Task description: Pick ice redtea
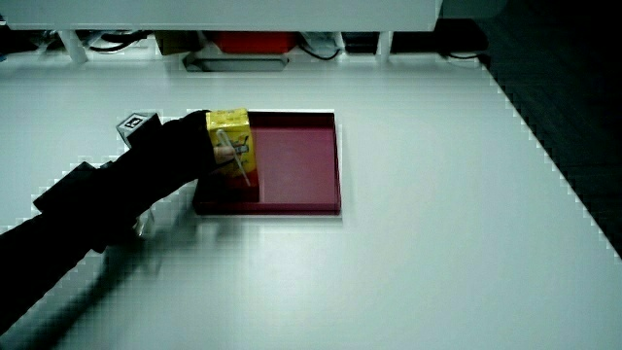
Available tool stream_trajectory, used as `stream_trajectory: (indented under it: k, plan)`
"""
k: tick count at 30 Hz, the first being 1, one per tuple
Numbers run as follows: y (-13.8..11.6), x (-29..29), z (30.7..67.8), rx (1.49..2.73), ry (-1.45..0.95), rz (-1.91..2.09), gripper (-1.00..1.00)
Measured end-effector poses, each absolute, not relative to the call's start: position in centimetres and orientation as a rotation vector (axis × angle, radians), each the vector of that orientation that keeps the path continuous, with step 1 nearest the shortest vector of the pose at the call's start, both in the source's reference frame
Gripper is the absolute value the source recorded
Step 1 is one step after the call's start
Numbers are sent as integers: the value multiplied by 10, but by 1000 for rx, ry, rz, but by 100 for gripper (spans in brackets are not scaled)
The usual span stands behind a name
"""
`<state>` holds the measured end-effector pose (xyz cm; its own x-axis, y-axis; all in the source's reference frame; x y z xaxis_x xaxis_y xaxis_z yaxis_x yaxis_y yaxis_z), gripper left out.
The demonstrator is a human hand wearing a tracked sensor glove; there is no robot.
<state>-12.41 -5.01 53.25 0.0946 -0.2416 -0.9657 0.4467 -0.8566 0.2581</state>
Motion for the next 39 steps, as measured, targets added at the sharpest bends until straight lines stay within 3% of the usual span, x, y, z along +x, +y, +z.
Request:
stream_trajectory:
  k: [10,17,26,39]
  plan:
    - [-53,-130,533,1949,188,-1851,71]
    - [-53,-131,534,1924,206,-1885,100]
    - [-52,-131,527,1907,243,-1912,100]
    - [-43,-122,466,1847,423,-2006,100]
